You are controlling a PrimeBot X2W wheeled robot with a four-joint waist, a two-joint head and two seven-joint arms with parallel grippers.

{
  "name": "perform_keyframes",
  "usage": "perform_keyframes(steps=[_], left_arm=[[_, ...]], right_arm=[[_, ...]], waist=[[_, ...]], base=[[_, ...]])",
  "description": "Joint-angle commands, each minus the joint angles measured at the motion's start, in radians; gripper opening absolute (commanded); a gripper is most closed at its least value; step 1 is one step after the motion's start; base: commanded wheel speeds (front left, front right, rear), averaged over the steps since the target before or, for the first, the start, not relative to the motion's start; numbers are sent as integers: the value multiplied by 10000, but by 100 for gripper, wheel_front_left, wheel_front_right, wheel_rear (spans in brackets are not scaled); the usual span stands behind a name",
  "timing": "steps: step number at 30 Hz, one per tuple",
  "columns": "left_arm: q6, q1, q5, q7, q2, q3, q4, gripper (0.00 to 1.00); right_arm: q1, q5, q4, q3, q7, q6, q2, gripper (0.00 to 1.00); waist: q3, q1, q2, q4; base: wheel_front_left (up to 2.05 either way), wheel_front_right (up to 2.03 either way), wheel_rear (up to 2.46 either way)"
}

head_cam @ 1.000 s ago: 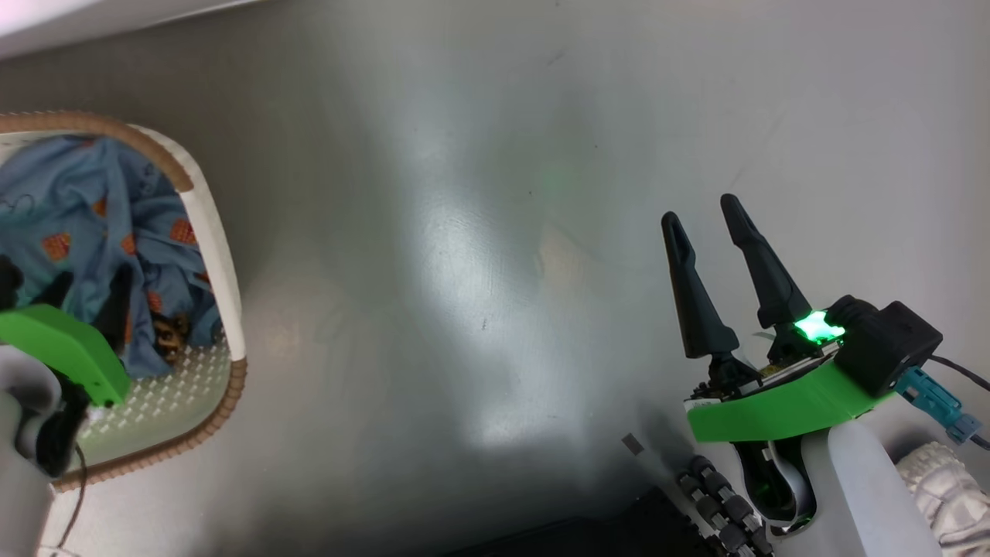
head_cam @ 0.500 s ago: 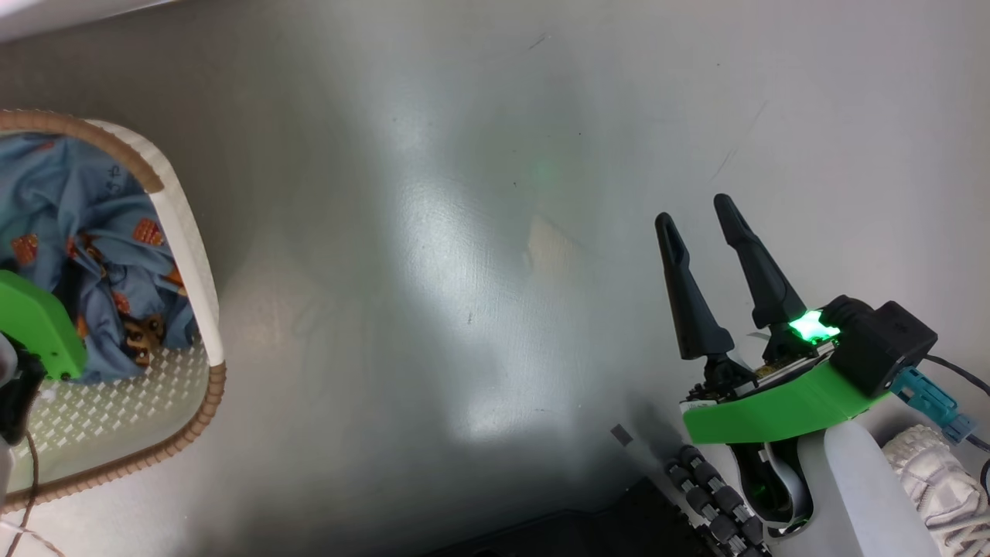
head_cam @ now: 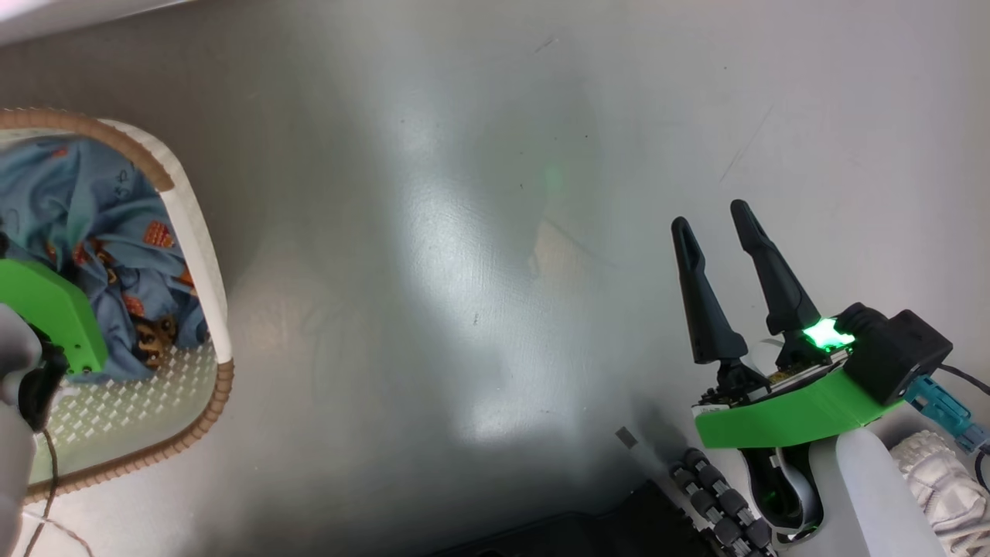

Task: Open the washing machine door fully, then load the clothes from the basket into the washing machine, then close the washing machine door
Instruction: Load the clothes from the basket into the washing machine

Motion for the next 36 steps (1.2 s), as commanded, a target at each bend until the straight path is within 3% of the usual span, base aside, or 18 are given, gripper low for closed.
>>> perform_keyframes(steps=[1,5,11,25,31,36], left_arm=[[-24,118,53,-2,368,123,93,0],[-67,72,-49,-228,273,106,151,0],[-102,220,-54,-1490,305,38,-51,0],[-115,1434,-941,-3479,79,-88,-943,0],[-116,2240,-1128,-3819,-97,191,-1398,0],[-81,2999,-787,-3828,-195,1277,-2314,0]], right_arm=[[628,-56,-193,191,-48,27,19,100],[577,-56,-178,161,-48,27,19,100],[144,23,-126,213,-48,27,19,100],[-170,-203,355,88,-48,27,19,100],[-99,-404,646,20,-48,27,19,100],[26,-508,848,-22,-48,27,19,100]], waist=[[-11,0,0,9],[-50,0,0,37],[-263,0,0,8],[-1844,0,0,467],[-2970,0,0,786],[-3767,0,0,1106]], base=[[0,0,0],[0,0,0],[0,0,0],[0,0,0],[0,0,0],[0,0,0]])
